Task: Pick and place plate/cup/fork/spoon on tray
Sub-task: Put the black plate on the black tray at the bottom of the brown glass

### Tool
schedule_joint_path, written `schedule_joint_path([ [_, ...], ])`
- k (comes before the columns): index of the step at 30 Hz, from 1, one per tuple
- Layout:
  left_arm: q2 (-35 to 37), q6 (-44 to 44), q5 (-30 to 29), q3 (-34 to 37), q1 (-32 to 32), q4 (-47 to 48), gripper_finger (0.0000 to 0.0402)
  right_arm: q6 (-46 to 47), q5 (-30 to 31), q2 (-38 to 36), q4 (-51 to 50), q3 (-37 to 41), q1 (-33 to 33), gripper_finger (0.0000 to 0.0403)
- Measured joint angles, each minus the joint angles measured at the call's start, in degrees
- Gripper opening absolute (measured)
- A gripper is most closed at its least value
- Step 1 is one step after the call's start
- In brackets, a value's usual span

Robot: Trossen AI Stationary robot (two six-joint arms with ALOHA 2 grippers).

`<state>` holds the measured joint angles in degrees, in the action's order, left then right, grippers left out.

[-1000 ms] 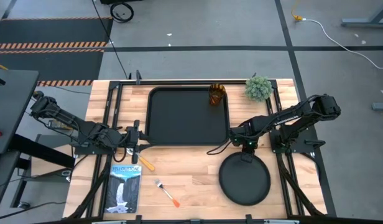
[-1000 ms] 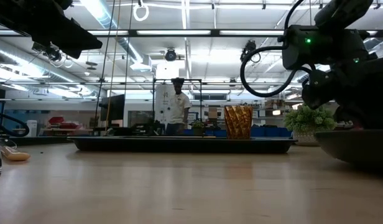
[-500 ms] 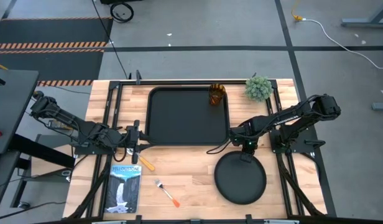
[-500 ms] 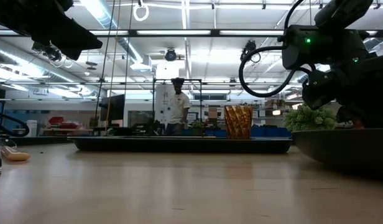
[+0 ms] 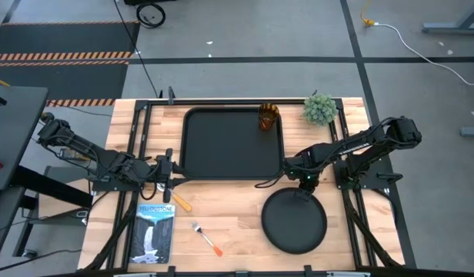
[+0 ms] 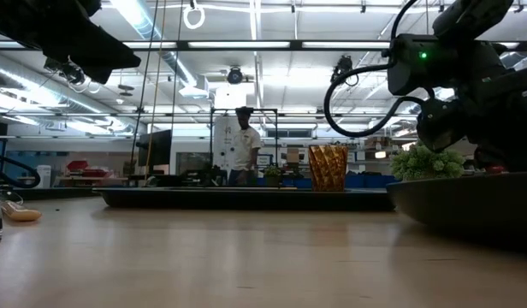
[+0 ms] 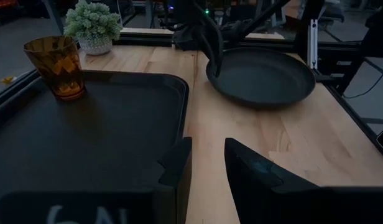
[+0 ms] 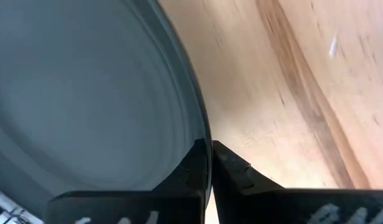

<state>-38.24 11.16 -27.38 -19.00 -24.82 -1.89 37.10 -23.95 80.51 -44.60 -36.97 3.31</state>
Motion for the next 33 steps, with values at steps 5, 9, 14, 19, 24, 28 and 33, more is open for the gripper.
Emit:
schedule_joint_path([
  [5,0.0,0.3,0.0,0.0,0.0,0.0,0.0103,0.1,-0.5,0.0,2.6,0.0,1.3,0.0012],
  [9,0.0,1.2,0.0,0.0,0.0,0.0,0.0103,3.9,-1.4,0.0,10.2,0.0,1.9,0.0012],
  [14,0.0,1.5,0.0,0.0,0.0,0.0,0.0103,12.3,0.0,0.0,18.6,0.0,1.9,0.0012],
  [19,0.0,1.7,-0.2,0.0,0.0,-0.2,0.0103,20.9,6.7,0.0,23.0,0.0,1.9,0.0012],
  [24,0.0,1.7,-1.1,0.0,0.0,-1.1,0.0103,31.6,13.6,0.0,23.5,-0.5,1.9,0.0012],
  [28,0.0,1.7,-1.1,0.0,0.0,-1.3,0.0103,32.5,15.3,0.0,25.0,-2.3,1.9,0.0012],
  [33,0.0,1.7,-1.1,0.0,0.0,-1.3,0.0103,34.8,17.3,0.0,25.9,-5.1,0.5,0.0012],
])
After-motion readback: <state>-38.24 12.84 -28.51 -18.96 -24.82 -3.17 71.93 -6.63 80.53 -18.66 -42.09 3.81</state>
